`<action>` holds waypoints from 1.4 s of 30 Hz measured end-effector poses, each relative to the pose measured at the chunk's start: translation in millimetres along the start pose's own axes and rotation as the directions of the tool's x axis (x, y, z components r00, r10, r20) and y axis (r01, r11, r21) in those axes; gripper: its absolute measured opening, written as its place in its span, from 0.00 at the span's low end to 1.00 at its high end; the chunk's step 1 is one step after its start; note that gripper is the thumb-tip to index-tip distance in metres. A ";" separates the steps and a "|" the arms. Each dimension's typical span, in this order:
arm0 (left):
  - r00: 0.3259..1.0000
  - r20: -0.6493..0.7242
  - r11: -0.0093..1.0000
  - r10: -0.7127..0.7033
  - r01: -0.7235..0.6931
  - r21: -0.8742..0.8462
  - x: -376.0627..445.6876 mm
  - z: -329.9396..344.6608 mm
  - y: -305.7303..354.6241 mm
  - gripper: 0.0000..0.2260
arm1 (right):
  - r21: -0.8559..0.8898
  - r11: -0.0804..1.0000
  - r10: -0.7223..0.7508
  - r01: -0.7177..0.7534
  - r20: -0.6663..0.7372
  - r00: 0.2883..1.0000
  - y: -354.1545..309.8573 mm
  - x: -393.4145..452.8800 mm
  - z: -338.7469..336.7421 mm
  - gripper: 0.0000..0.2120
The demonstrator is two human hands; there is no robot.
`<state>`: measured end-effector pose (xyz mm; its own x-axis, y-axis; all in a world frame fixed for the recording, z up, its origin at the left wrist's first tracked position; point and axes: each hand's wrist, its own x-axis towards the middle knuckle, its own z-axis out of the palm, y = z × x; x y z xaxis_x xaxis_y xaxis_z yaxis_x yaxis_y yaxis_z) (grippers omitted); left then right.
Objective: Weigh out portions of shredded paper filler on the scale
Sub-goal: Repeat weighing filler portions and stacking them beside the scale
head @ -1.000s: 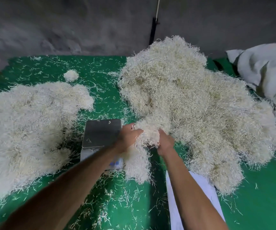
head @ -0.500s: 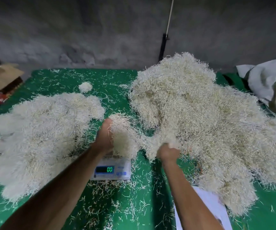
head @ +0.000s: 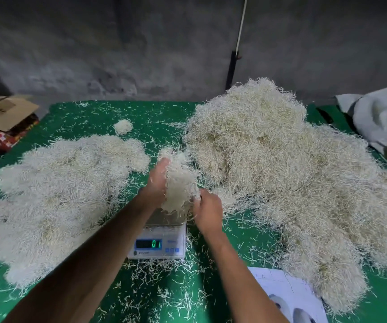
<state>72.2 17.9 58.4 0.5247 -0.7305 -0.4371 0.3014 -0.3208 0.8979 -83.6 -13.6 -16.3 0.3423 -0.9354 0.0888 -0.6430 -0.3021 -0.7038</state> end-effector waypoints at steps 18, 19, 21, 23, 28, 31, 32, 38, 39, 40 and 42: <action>0.997 -0.080 1.000 -0.010 0.010 -0.001 0.6 1.7 45.8 0.22 | -0.416 0.904 -0.024 0.103 0.192 0.981 71.0 -5.3 -22.7 0.11; 0.997 -0.068 1.000 0.031 -0.031 0.001 0.5 0.4 49.5 0.26 | -0.441 0.895 0.025 0.066 0.198 0.980 80.2 -8.9 -23.2 0.12; 0.995 -0.092 0.998 0.046 -0.050 -0.038 3.3 -9.1 47.2 0.26 | -0.485 0.874 0.108 -0.002 0.190 0.976 89.5 -12.5 -23.7 0.14; 0.992 -0.084 0.992 0.093 -0.100 -0.081 -3.3 -10.3 40.4 0.22 | -0.517 0.853 0.182 -0.067 0.175 0.968 89.4 -11.5 -22.7 0.15; 0.995 -0.101 0.927 -0.001 -0.037 -0.374 4.1 -19.4 21.9 0.47 | -0.570 0.803 0.332 -0.177 0.179 0.926 77.8 -6.8 -25.2 0.08; 0.987 -0.132 0.803 -0.093 -0.004 -0.596 11.5 -20.6 18.3 0.47 | -0.568 0.791 0.390 -0.228 0.181 0.903 75.5 -8.3 -25.6 0.07; 0.985 -0.140 0.763 -0.105 -0.010 -0.646 14.2 -21.4 19.1 0.48 | -0.570 0.783 0.417 -0.249 0.183 0.890 76.9 -10.0 -25.8 0.07; 0.979 -0.156 0.680 -0.133 -0.024 -0.733 16.2 -26.8 44.2 0.42 | -0.569 0.787 0.446 -0.239 0.258 0.857 69.4 -16.0 -26.4 0.10; 0.972 -0.206 0.722 -0.110 -0.064 -0.688 13.0 -26.2 48.0 0.38 | -0.565 0.795 0.427 -0.220 0.264 0.865 56.4 -12.4 -28.5 0.10; 0.973 -0.201 0.719 -0.116 -0.057 -0.692 8.9 -25.1 52.8 0.31 | -0.563 0.801 0.405 -0.204 0.257 0.878 41.6 -8.2 -30.2 0.09; 0.972 -0.090 0.558 -0.218 0.049 -0.828 4.3 -19.9 68.5 0.22 | -0.573 0.802 0.347 -0.168 0.219 0.912 6.2 4.0 -35.4 0.11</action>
<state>111.0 4.8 117.0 0.5156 -0.5859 -0.6253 0.8533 0.2849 0.4367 -110.4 -25.8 4.7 0.2392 -0.9177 -0.3171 -0.9657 -0.1910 -0.1757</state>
